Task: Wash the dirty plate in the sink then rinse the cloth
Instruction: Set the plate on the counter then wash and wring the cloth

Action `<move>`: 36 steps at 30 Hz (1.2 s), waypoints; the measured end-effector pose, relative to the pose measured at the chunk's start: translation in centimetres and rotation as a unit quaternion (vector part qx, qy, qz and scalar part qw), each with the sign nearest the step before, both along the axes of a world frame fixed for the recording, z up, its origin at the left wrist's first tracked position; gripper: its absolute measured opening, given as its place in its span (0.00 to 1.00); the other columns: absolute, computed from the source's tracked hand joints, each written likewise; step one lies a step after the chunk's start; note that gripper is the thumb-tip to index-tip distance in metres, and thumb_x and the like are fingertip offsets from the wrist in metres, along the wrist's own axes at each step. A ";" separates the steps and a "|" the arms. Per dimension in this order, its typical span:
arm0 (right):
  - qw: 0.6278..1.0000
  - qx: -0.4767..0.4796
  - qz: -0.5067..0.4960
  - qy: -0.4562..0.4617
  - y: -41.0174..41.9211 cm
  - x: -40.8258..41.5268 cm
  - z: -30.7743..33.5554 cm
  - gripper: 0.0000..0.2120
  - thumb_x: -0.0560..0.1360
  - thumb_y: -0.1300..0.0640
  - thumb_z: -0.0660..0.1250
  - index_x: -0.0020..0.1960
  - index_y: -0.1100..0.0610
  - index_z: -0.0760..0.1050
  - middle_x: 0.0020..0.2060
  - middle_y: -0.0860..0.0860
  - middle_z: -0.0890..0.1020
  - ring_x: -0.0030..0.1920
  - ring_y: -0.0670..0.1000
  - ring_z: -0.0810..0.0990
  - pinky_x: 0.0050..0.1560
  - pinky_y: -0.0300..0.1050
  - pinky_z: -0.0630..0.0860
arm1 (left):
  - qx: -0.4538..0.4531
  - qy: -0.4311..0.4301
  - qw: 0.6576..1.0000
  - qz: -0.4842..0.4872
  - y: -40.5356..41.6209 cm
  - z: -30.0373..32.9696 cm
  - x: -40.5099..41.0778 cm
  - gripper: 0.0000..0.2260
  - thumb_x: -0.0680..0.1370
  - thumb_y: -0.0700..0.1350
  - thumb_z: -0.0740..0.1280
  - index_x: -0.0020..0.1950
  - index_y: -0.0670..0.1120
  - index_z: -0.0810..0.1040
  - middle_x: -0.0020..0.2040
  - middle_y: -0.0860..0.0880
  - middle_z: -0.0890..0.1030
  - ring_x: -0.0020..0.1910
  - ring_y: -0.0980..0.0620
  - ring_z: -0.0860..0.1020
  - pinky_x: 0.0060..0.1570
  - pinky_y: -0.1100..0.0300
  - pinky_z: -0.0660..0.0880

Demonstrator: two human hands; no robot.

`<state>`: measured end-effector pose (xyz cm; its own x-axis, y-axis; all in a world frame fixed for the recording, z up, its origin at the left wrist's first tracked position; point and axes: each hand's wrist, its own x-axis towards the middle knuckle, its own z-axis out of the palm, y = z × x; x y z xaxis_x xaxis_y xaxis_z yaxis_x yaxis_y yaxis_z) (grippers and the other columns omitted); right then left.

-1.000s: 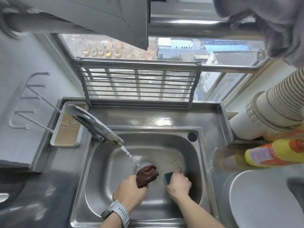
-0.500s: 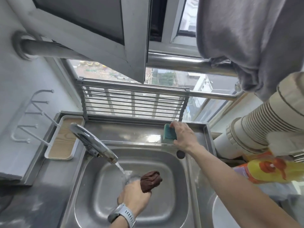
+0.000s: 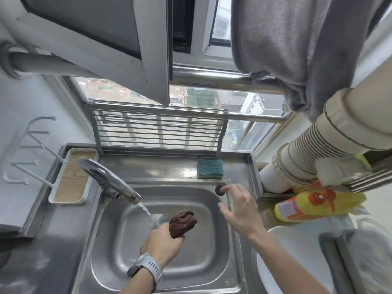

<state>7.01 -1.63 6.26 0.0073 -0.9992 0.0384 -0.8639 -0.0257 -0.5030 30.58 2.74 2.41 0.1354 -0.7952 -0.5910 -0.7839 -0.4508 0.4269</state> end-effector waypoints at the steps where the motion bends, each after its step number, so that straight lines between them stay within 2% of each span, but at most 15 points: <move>1: 1.000 0.025 -0.014 -0.004 2.2 0.2 -1.0 0.16 0.72 0.52 0.72 0.58 0.49 0.76 0.52 0.44 0.78 0.53 0.43 0.76 0.56 0.38 0.73 | 0.003 0.001 1.000 -0.005 0.1 0.2 -0.1 0.15 0.67 0.59 0.64 0.49 0.55 0.81 0.46 0.50 0.86 0.50 0.44 0.83 0.47 0.57 0.79; 5: 0.968 0.246 0.031 0.036 8.0 2.2 -6.5 0.26 0.73 0.47 0.70 0.69 0.50 0.70 0.64 0.47 0.74 0.66 0.49 0.72 0.67 0.42 0.68 | 0.007 0.008 1.000 -0.028 0.3 0.2 -1.2 0.14 0.67 0.59 0.65 0.45 0.53 0.80 0.41 0.52 0.83 0.45 0.45 0.82 0.46 0.57 0.79; 7: 0.967 0.255 0.011 0.019 8.9 2.4 -7.5 0.26 0.73 0.47 0.69 0.70 0.52 0.70 0.66 0.48 0.74 0.67 0.50 0.72 0.68 0.43 0.68 | 0.006 0.017 0.999 -0.044 0.3 -0.4 -1.9 0.11 0.68 0.58 0.66 0.43 0.53 0.80 0.39 0.52 0.83 0.43 0.46 0.81 0.44 0.59 0.77; 10: 0.980 0.148 -0.121 -0.049 9.2 0.2 -4.4 0.20 0.74 0.48 0.70 0.63 0.51 0.76 0.58 0.46 0.78 0.59 0.46 0.77 0.62 0.38 0.72 | -0.008 0.018 0.998 -0.062 0.2 -0.8 -2.6 0.09 0.71 0.56 0.68 0.39 0.52 0.80 0.36 0.53 0.83 0.40 0.48 0.81 0.40 0.60 0.74; 12: 0.968 0.025 -0.239 -0.070 9.2 -2.9 -0.5 0.14 0.73 0.48 0.72 0.57 0.50 0.79 0.51 0.44 0.80 0.51 0.45 0.79 0.54 0.40 0.76 | -0.018 0.016 0.997 -0.067 0.1 -0.4 -2.8 0.09 0.73 0.54 0.68 0.39 0.50 0.81 0.35 0.53 0.83 0.38 0.51 0.80 0.38 0.61 0.72; 14: 0.941 -0.101 -0.323 -0.031 9.6 -7.3 3.7 0.10 0.72 0.53 0.74 0.52 0.51 0.78 0.46 0.45 0.78 0.46 0.47 0.77 0.47 0.45 0.76 | -0.026 0.012 0.997 -0.074 0.0 -0.1 -2.9 0.10 0.74 0.53 0.68 0.38 0.49 0.81 0.33 0.53 0.83 0.36 0.53 0.79 0.36 0.62 0.70; 16: 0.908 -0.201 -0.363 0.058 9.7 -12.2 7.2 0.13 0.71 0.61 0.73 0.53 0.54 0.76 0.47 0.49 0.78 0.46 0.53 0.77 0.46 0.51 0.76 | -0.028 0.019 0.997 -0.076 -0.1 0.1 -2.8 0.10 0.73 0.54 0.69 0.38 0.49 0.82 0.32 0.53 0.83 0.35 0.53 0.80 0.36 0.62 0.72; 18: 0.905 -0.206 -0.342 0.146 9.1 -16.4 9.3 0.21 0.68 0.67 0.72 0.59 0.57 0.74 0.55 0.55 0.78 0.54 0.59 0.77 0.52 0.55 0.76 | -0.024 0.028 0.996 -0.077 -0.1 0.4 -2.6 0.11 0.71 0.56 0.68 0.38 0.50 0.81 0.32 0.53 0.83 0.36 0.52 0.81 0.38 0.61 0.76; 21: 0.947 -0.071 -0.224 0.220 7.1 -20.5 10.0 0.28 0.69 0.69 0.70 0.67 0.56 0.71 0.65 0.57 0.76 0.61 0.62 0.75 0.59 0.57 0.75 | -0.032 0.026 0.996 -0.083 -0.3 0.8 -2.3 0.13 0.67 0.60 0.65 0.38 0.51 0.81 0.33 0.53 0.83 0.35 0.51 0.81 0.41 0.58 0.80; 23: 0.960 -0.018 -0.157 0.233 6.3 -21.5 9.9 0.24 0.70 0.68 0.71 0.64 0.56 0.75 0.61 0.56 0.78 0.58 0.62 0.78 0.55 0.57 0.78 | -0.038 0.027 0.996 -0.082 -0.3 1.0 -2.2 0.14 0.66 0.60 0.64 0.37 0.52 0.80 0.33 0.53 0.83 0.35 0.51 0.81 0.42 0.57 0.81; 25: 0.959 -0.027 -0.131 0.250 5.8 -21.6 10.3 0.17 0.70 0.66 0.72 0.58 0.57 0.78 0.54 0.56 0.80 0.52 0.62 0.80 0.48 0.55 0.80 | -0.040 0.029 0.996 -0.076 -0.4 1.3 -2.2 0.13 0.67 0.60 0.65 0.38 0.52 0.80 0.33 0.53 0.83 0.36 0.50 0.81 0.42 0.57 0.81; 30: 0.953 0.020 -0.071 0.294 5.1 -20.0 12.1 0.14 0.71 0.61 0.73 0.56 0.56 0.75 0.48 0.54 0.82 0.47 0.60 0.79 0.43 0.52 0.78 | -0.046 0.031 0.997 -0.054 -0.6 1.9 -2.1 0.09 0.69 0.57 0.68 0.39 0.52 0.80 0.33 0.53 0.83 0.37 0.50 0.81 0.44 0.56 0.80; 33: 0.946 -0.039 -0.030 0.320 5.2 -17.9 14.0 0.14 0.70 0.61 0.75 0.53 0.56 0.76 0.44 0.53 0.81 0.45 0.58 0.79 0.41 0.52 0.79 | -0.051 0.038 0.997 -0.047 -0.9 2.0 -1.6 0.09 0.69 0.58 0.68 0.39 0.52 0.80 0.33 0.54 0.82 0.37 0.51 0.81 0.42 0.58 0.79; 36: 0.935 -0.074 -0.029 0.347 5.0 -14.6 16.8 0.12 0.69 0.60 0.74 0.51 0.58 0.77 0.42 0.53 0.81 0.43 0.58 0.80 0.39 0.52 0.79 | -0.052 0.030 0.997 -0.053 -1.2 2.4 -1.4 0.10 0.70 0.58 0.68 0.40 0.53 0.79 0.34 0.55 0.82 0.37 0.52 0.80 0.39 0.60 0.76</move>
<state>-7.58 3.32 23.01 0.0284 -0.9828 0.1825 -0.9830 0.0057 0.1837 29.15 1.55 4.84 0.0150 -0.8609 -0.5086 -0.7962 -0.3180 0.5148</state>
